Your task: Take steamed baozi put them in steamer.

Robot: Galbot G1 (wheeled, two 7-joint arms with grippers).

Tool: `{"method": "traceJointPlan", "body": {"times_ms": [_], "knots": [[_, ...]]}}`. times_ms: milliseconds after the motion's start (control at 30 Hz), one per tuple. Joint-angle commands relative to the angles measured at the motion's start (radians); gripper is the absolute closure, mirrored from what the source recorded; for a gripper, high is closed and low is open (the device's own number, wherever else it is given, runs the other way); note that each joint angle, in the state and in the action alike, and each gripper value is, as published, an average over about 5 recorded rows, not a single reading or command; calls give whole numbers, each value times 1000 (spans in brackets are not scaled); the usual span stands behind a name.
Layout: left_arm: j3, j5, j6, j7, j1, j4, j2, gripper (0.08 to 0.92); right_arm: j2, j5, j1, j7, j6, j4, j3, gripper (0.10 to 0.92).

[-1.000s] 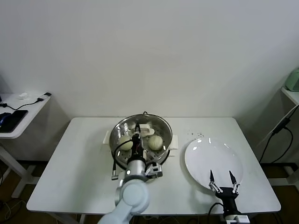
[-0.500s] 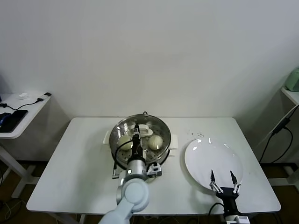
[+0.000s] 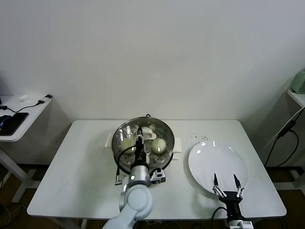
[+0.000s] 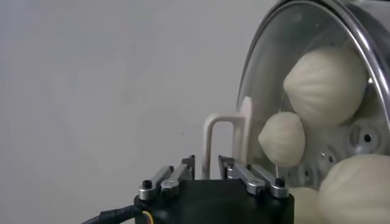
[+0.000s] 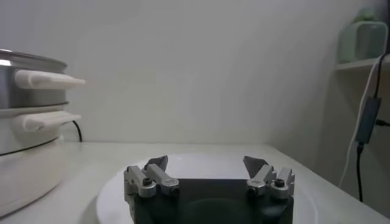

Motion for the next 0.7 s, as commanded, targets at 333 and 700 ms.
{"method": "traceJointPlan", "body": {"times_ms": [333, 700], "knots": [[-14, -225, -71, -29, 135, -292, 78, 359, 5, -6, 10, -4, -39, -4, -14, 203], [-414, -1064, -458, -263, 250, -353, 82, 178, -3, 7, 6, 3, -25, 18, -34, 203]]}}
